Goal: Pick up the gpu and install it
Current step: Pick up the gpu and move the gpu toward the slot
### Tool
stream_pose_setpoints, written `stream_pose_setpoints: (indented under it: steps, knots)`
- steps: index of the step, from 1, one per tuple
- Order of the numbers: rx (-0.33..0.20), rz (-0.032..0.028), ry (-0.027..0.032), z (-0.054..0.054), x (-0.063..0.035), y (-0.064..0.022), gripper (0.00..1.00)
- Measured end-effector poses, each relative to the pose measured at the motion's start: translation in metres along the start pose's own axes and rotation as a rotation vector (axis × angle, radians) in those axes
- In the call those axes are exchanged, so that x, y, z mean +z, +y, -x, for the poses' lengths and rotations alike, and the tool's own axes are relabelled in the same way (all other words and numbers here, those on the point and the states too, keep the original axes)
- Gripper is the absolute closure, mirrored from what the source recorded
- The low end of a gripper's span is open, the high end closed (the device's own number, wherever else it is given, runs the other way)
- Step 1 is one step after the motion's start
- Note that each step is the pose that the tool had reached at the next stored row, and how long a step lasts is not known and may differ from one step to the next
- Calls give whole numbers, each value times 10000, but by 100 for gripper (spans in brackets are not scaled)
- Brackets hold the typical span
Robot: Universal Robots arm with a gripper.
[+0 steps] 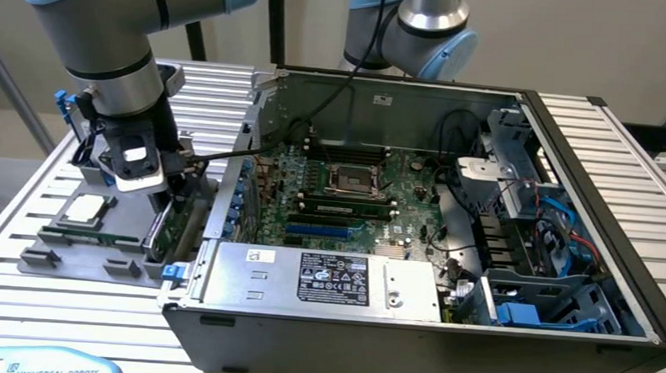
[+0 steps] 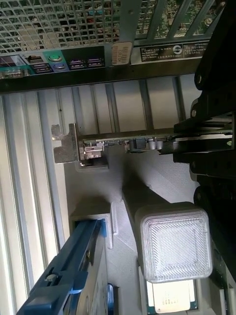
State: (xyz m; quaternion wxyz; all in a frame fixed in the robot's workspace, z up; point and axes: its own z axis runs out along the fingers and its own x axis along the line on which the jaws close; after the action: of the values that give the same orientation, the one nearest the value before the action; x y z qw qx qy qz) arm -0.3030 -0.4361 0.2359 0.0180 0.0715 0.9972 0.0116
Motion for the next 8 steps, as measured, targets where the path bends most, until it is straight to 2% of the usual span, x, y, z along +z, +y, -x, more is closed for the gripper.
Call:
stream_pose_setpoints:
  steps: [8]
  knots:
    - [-1108,27,28,-5,0,0,72]
